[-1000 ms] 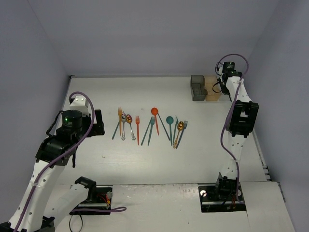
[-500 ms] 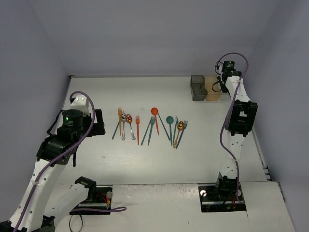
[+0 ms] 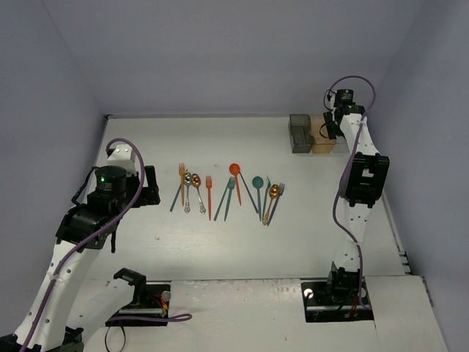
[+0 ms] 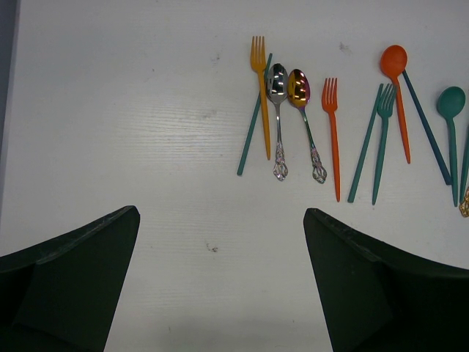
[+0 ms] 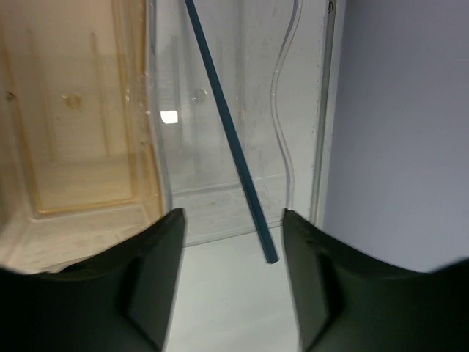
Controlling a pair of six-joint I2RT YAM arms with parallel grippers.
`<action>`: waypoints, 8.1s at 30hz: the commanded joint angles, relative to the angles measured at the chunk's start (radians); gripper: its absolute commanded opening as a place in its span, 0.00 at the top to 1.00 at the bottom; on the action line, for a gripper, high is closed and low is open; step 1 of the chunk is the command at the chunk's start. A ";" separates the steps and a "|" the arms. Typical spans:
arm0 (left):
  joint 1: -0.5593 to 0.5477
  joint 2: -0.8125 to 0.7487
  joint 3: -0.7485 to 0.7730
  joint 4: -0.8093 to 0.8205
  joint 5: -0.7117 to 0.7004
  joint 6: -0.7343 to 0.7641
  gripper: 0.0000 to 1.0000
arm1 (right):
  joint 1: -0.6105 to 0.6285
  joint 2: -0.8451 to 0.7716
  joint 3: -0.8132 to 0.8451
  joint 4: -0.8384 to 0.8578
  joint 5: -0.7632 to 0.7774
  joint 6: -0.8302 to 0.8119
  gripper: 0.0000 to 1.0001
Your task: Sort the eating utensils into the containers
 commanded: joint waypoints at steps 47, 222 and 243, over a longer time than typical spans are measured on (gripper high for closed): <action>-0.003 -0.067 -0.075 0.038 0.016 -0.008 0.06 | 0.812 -0.593 -1.005 0.312 -0.121 0.600 0.71; -0.358 0.694 -0.054 0.362 0.089 -0.206 0.37 | 0.791 -1.151 -1.305 0.293 0.113 0.862 0.41; -0.400 1.050 0.147 0.376 0.072 -0.162 0.60 | 0.683 -1.266 -1.364 0.288 0.011 0.827 0.41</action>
